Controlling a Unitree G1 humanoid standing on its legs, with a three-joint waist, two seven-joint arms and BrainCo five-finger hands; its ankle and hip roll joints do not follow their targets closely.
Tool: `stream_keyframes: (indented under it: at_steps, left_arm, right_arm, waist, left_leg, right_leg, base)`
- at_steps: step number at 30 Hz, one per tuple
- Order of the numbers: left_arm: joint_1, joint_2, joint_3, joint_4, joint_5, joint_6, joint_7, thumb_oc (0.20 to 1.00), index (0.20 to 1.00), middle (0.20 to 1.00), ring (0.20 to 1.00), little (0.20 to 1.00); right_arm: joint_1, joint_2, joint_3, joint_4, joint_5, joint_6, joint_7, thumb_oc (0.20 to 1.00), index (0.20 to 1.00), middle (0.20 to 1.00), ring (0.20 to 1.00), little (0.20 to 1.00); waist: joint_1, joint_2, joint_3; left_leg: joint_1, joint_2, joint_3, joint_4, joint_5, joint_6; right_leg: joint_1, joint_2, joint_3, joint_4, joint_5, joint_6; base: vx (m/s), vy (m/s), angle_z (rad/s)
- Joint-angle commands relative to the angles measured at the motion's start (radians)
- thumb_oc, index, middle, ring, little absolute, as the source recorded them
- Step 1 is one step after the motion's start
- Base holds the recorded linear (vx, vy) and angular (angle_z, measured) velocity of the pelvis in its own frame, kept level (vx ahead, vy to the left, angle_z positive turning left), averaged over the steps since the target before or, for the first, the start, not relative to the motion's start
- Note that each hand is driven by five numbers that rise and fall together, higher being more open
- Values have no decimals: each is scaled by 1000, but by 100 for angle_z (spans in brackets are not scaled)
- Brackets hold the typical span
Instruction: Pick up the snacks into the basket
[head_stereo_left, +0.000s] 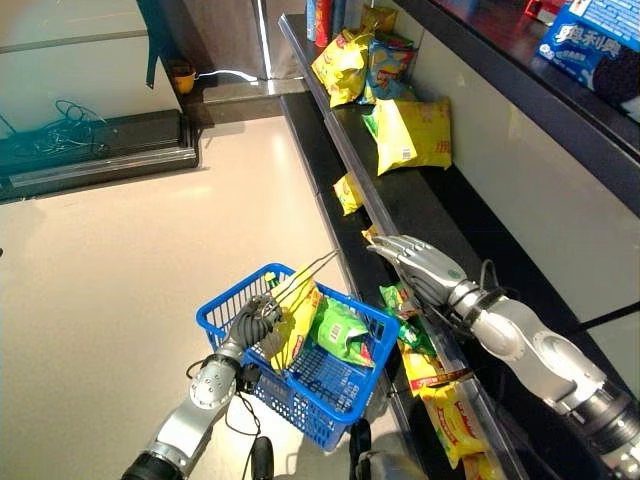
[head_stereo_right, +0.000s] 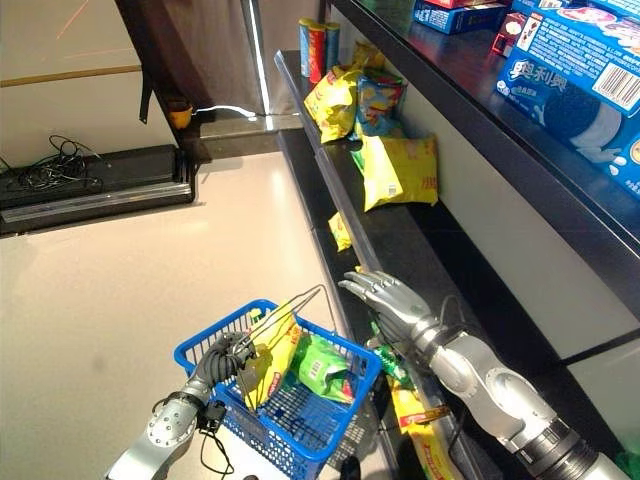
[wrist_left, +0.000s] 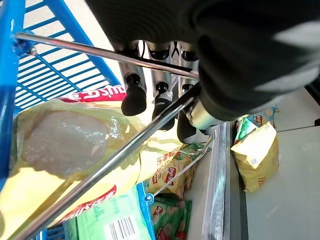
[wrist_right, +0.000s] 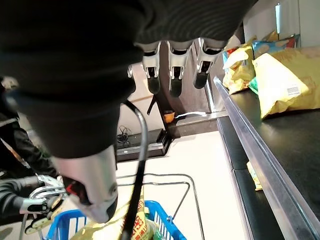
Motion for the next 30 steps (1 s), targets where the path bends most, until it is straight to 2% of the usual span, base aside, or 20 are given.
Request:
stream_keyframes:
  at_steps: [1, 11, 14, 15, 16, 17, 18, 19, 20, 21, 22, 23, 24, 25, 26, 27, 28, 29, 30]
  left_arm:
    - [-80, -1, 73, -236, -12, -167, 25, 200, 200, 200, 200, 200]
    - [-52, -10, 101, -196, -5, -170, 36, 200, 200, 200, 200, 200]
    - [-35, -10, 106, -167, -17, -179, 37, 200, 200, 200, 200, 200]
    - [-35, -10, 104, -167, -17, -180, 37, 200, 200, 200, 200, 200]
    - [-15, -6, 114, -156, -24, -187, 33, 200, 200, 200, 200, 200]
    - [-15, -5, 113, -156, -25, -188, 32, 200, 200, 200, 200, 200]
    - [10, 2, 132, -148, -34, -197, 30, 200, 200, 200, 200, 200]
    - [10, 3, 131, -148, -34, -197, 30, 200, 200, 200, 200, 200]
    - [63, 14, 173, -147, -43, -206, 29, 200, 200, 200, 200, 200]
    - [63, 15, 174, -148, -44, -206, 29, 200, 200, 200, 200, 200]
    - [113, 6, 214, -136, -37, -209, 32, 200, 200, 200, 200, 200]
    - [113, 7, 214, -136, -37, -209, 32, 200, 200, 200, 200, 200]
    - [129, -1, 224, -112, -36, -208, 27, 200, 200, 200, 200, 200]
    - [128, 0, 223, -111, -36, -209, 27, 200, 200, 200, 200, 200]
    - [125, -1, 219, -73, -17, -211, 32, 200, 200, 200, 200, 200]
    - [136, 17, 230, -54, 0, -211, 29, 200, 200, 200, 200, 200]
    - [135, 18, 230, -53, 0, -212, 29, 200, 200, 200, 200, 200]
    - [180, 25, 265, -35, 15, -213, 48, 200, 200, 200, 200, 200]
    - [194, 23, 286, -27, 24, -208, 52, 200, 200, 200, 200, 200]
  right_arm:
    - [14, 9, -5, -54, 67, -36, -4, 1000, 1000, 1000, 1000, 1000]
    - [114, 21, -93, -34, 177, -53, -23, 1000, 1000, 1000, 1000, 1000]
    - [239, 73, -176, -12, 373, -80, -33, 1000, 1000, 1000, 1000, 1000]
    - [243, 72, -178, -13, 374, -80, -32, 1000, 1000, 1000, 1000, 1000]
    - [304, 119, -216, 4, 473, -94, -33, 1000, 1000, 1000, 1000, 1000]
    - [307, 119, -218, 2, 474, -94, -32, 1000, 1000, 1000, 1000, 1000]
    - [371, 173, -256, 50, 566, -102, -37, 1000, 1000, 1000, 1000, 1000]
    - [372, 174, -256, 50, 567, -101, -37, 1000, 1000, 1000, 1000, 1000]
    - [382, 217, -250, 86, 615, -111, -32, 1000, 1000, 1000, 1000, 1000]
    - [382, 218, -249, 87, 615, -111, -32, 1000, 1000, 1000, 1000, 1000]
    - [410, 248, -263, 108, 617, -110, -36, 1000, 1000, 1000, 1000, 1000]
    - [411, 248, -263, 107, 617, -109, -36, 1000, 1000, 1000, 1000, 1000]
    - [458, 277, -299, 132, 647, -103, -37, 1000, 1000, 1000, 1000, 1000]
    - [460, 277, -300, 130, 647, -103, -36, 1000, 1000, 1000, 1000, 1000]
    - [489, 304, -323, 148, 652, -102, -51, 1000, 1000, 1000, 1000, 1000]
    - [502, 313, -336, 145, 638, -99, -46, 1000, 1000, 1000, 1000, 1000]
    - [502, 314, -336, 144, 638, -98, -46, 1000, 1000, 1000, 1000, 1000]
    - [516, 334, -355, 169, 646, -105, -57, 1000, 1000, 1000, 1000, 1000]
    - [503, 333, -349, 185, 635, -101, -63, 1000, 1000, 1000, 1000, 1000]
  waist:
    - [-2, -53, -95]
    - [-13, -64, -131]
    - [-27, -67, -138]
    - [-25, -67, -138]
    - [-33, -69, -137]
    - [-30, -69, -137]
    - [-42, -73, -133]
    - [-40, -75, -135]
    - [-29, -80, -128]
    - [-28, -83, -129]
    - [-21, -70, -132]
    - [-19, -74, -134]
    - [-42, -65, -138]
    - [-40, -69, -140]
    - [-63, -67, -136]
    - [-71, -74, -122]
    - [-69, -78, -124]
    - [-53, -61, -105]
    - [-41, -48, -95]
  left_leg:
    - [51, -13, 6, 96, -163, 39]
    - [69, -7, 19, 112, -179, 33]
    - [63, -18, 5, 163, -201, 34]
    - [62, -18, 6, 167, -204, 34]
    - [54, -31, -5, 212, -228, 42]
    - [53, -30, -4, 216, -230, 42]
    - [44, -42, -12, 300, -278, 50]
    - [40, -43, -10, 301, -275, 50]
    - [43, -73, -101, 388, -317, 51]
    - [40, -75, -98, 386, -313, 51]
    - [73, -111, -217, 411, -345, 57]
    - [72, -114, -215, 406, -339, 56]
    - [99, -147, -217, 347, -371, 84]
    - [99, -152, -215, 340, -363, 84]
    - [106, -166, -193, 314, -356, 93]
    - [100, -191, -144, 295, -342, 102]
    - [98, -195, -142, 291, -336, 102]
    - [101, -182, -45, 269, -325, 113]
    - [102, -169, -6, 258, -313, 118]
  right_leg:
    - [61, -58, 86, -91, 44, 156]
    - [89, -40, 103, -106, 36, 149]
    - [106, -32, 121, -111, 33, 144]
    - [106, -31, 122, -111, 33, 144]
    - [105, -24, 149, -107, 37, 141]
    - [105, -23, 150, -107, 36, 141]
    - [109, -10, 192, -104, 42, 139]
    - [105, -12, 194, -106, 45, 140]
    - [103, 33, 291, -107, 59, 138]
    - [100, 32, 295, -110, 64, 139]
    - [91, 69, 410, -103, 90, 166]
    - [89, 65, 413, -107, 94, 167]
    - [80, 52, 451, -112, 115, 194]
    - [78, 47, 455, -116, 119, 196]
    - [63, 34, 465, -124, 154, 218]
    - [31, 9, 458, -159, 207, 247]
    - [28, 5, 463, -163, 212, 248]
    - [-15, -45, 287, -195, 203, 241]
    - [-20, -70, 198, -195, 187, 218]
  base:
    - [17, 0, -3]
    - [9, -4, -6]
    - [-1, -3, 1]
    - [10, 12, -6]
    - [1, 19, -9]
    - [7, 70, -18]
    - [-3, 53, -24]
    - [-34, 131, -48]
    - [-50, 79, -72]
    - [-97, 236, -150]
    - [-76, 156, -172]
    - [-150, 362, -234]
    - [-103, 206, -186]
    - [-195, 335, -157]
    - [-325, 298, -67]
    - [-327, 296, -41]
    - [-430, 342, -97]
    - [-287, 242, -170]
    - [-367, 292, -244]
